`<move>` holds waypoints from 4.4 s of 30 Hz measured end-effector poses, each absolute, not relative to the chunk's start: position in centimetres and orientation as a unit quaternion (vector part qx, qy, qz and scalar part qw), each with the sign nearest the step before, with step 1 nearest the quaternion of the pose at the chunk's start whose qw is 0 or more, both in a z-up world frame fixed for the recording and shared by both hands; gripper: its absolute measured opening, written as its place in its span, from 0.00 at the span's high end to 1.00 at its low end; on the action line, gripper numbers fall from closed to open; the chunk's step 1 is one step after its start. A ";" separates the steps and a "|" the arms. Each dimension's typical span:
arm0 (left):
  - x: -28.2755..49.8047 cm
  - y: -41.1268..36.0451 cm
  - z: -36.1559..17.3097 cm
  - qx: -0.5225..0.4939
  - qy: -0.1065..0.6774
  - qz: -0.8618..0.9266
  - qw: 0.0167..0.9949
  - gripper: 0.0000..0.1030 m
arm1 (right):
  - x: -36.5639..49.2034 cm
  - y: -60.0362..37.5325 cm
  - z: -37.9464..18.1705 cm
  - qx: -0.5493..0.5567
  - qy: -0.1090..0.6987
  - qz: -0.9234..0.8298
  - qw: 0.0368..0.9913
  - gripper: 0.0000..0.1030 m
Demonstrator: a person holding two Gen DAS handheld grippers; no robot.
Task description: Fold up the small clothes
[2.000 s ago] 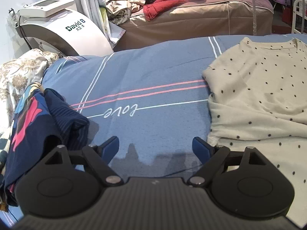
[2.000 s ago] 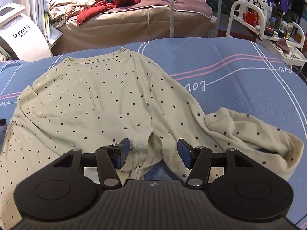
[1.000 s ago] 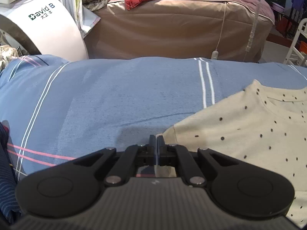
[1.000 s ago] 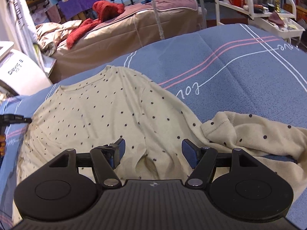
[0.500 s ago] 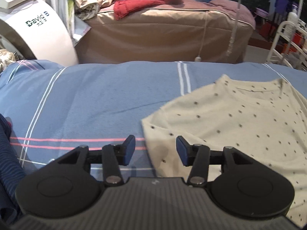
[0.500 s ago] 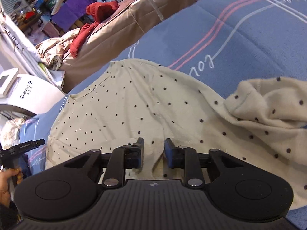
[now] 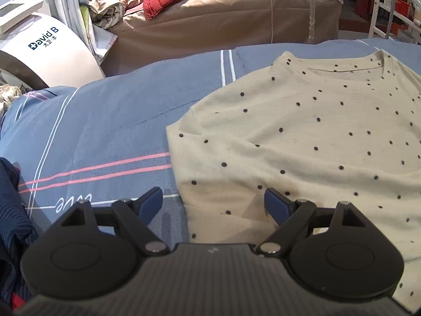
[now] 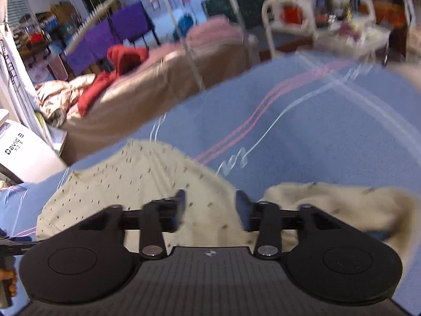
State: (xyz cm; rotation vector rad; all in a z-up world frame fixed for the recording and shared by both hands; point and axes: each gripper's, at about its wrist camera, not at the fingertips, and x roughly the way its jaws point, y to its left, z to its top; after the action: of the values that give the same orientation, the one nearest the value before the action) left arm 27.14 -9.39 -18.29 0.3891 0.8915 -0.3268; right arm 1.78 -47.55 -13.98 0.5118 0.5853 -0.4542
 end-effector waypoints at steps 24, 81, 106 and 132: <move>11.5 -13.6 -14.1 0.201 0.429 -0.300 0.828 0.04 | 3.6 -52.5 -14.0 0.037 0.446 -0.150 0.882 1.00; 8.6 -10.7 -13.6 0.135 0.479 -0.297 0.815 0.00 | -10.0 -46.7 -11.4 0.777 0.113 0.215 0.580 0.95; 12.3 0.1 -13.3 0.160 0.325 -0.253 0.897 0.01 | 10.9 -31.0 -13.6 0.419 0.286 0.102 0.856 0.00; 27.4 -6.4 -11.0 -0.051 0.427 -0.324 0.842 0.96 | -2.4 -38.9 -18.8 0.276 0.336 -0.135 0.891 0.00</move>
State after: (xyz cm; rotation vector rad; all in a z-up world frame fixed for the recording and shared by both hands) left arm 27.40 -6.39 -10.96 -0.1082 0.9027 -0.6842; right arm -2.39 -38.93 -18.75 0.5727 0.6968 -0.2802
